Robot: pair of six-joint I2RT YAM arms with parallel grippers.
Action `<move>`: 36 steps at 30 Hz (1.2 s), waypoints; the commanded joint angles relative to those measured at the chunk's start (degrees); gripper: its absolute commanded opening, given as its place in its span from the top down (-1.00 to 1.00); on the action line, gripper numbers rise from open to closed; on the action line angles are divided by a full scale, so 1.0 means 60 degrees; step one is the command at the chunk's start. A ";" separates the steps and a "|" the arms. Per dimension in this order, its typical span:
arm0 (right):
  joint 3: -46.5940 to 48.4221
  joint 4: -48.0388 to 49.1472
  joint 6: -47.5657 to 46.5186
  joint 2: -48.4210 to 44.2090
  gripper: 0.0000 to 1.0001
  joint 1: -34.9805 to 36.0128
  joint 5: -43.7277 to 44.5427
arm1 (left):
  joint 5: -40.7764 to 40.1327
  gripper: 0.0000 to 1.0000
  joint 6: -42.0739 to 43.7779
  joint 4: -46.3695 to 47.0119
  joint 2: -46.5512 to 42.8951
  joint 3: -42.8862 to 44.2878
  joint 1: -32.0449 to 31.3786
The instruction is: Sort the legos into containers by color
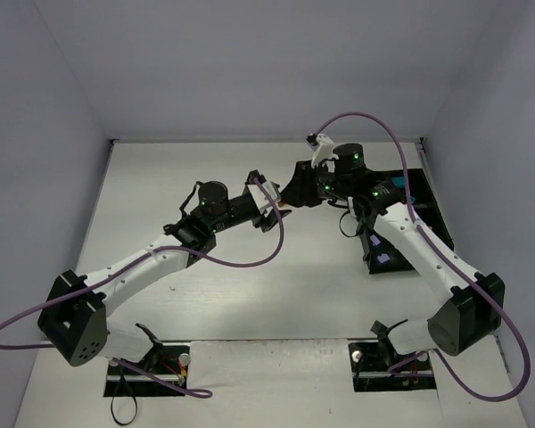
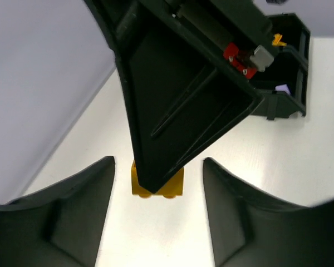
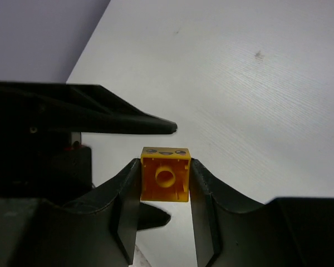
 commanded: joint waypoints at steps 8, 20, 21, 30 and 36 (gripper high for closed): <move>-0.0314 -0.0659 -0.0605 -0.0831 1.00 -0.0985 0.5333 | -0.1842 -0.55 -0.0900 0.0591 -0.0920 -0.0186 -0.0074; -0.1297 -0.1495 0.0334 -0.1112 1.00 -0.5849 0.8611 | -0.5638 -0.56 -0.3229 -0.2160 -0.2020 -0.0568 -0.0015; -0.1268 -0.1481 0.0364 -0.1009 1.00 -0.6055 0.8640 | -0.5696 -0.56 -0.3491 -0.2294 -0.2093 -0.0582 -0.0015; -0.0857 -0.1130 0.0701 0.1041 0.83 -0.7258 0.8553 | -0.5872 -0.56 -0.4138 -0.3203 -0.3030 -0.1065 0.0000; -0.0740 -0.0822 0.0481 0.1643 0.24 -0.7317 0.8143 | -0.6136 -0.56 -0.4051 -0.3760 -0.3792 -0.1476 0.0000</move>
